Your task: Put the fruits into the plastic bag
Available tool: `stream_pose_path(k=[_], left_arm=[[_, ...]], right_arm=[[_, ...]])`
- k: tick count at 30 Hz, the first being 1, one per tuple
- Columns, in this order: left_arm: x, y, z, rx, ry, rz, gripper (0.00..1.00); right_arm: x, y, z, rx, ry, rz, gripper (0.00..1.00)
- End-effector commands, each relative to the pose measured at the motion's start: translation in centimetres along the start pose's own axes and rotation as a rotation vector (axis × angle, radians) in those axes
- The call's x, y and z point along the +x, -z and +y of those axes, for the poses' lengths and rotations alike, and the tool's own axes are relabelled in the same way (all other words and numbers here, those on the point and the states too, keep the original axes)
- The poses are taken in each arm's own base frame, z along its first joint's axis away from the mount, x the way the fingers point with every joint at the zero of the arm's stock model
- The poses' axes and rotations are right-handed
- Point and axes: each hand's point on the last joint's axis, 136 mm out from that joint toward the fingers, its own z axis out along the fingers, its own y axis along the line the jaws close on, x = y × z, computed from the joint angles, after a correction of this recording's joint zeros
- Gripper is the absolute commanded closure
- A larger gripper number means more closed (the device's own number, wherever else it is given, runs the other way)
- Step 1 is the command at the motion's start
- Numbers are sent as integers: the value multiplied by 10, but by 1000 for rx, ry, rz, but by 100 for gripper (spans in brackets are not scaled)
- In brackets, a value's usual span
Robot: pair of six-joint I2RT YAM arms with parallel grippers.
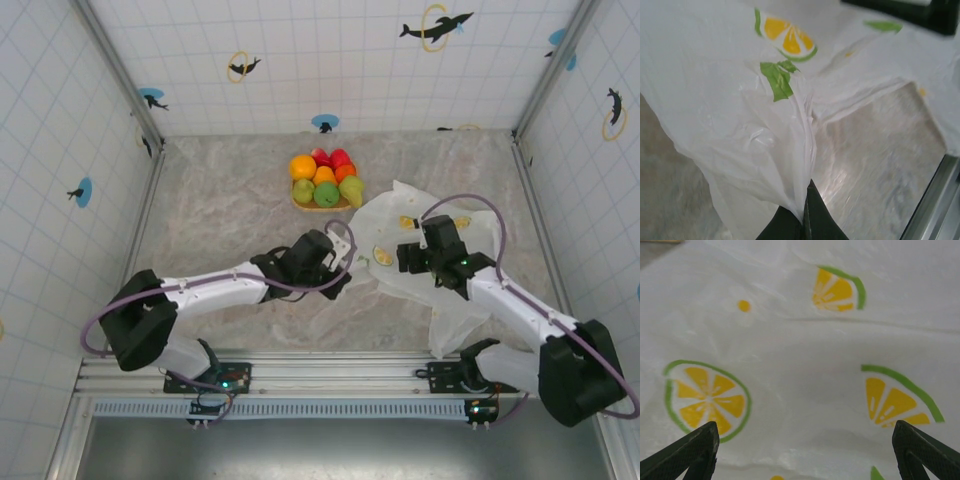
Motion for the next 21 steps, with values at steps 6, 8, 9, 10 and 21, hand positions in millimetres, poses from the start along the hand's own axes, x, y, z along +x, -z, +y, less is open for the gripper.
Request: stream_pose_path(k=[6,8,9,10,21], left_arm=[[-34,19,22,63,-33,35,100],[-41,23,24,101,-13,32,100],[-46,26,24,119,-6,29,100],[-48,27,25,132,0,26,100],[-58,31,25,188,-12,34,100]], right_arm=[[-53,40,35,-115,251,-306,10],[-50,41,39,-121,283,-326,10],[-48,41,42,-129,295,-339,10],[-45,42,46,-140,311,-348,10],[1,12,29,109,475,-344,5]])
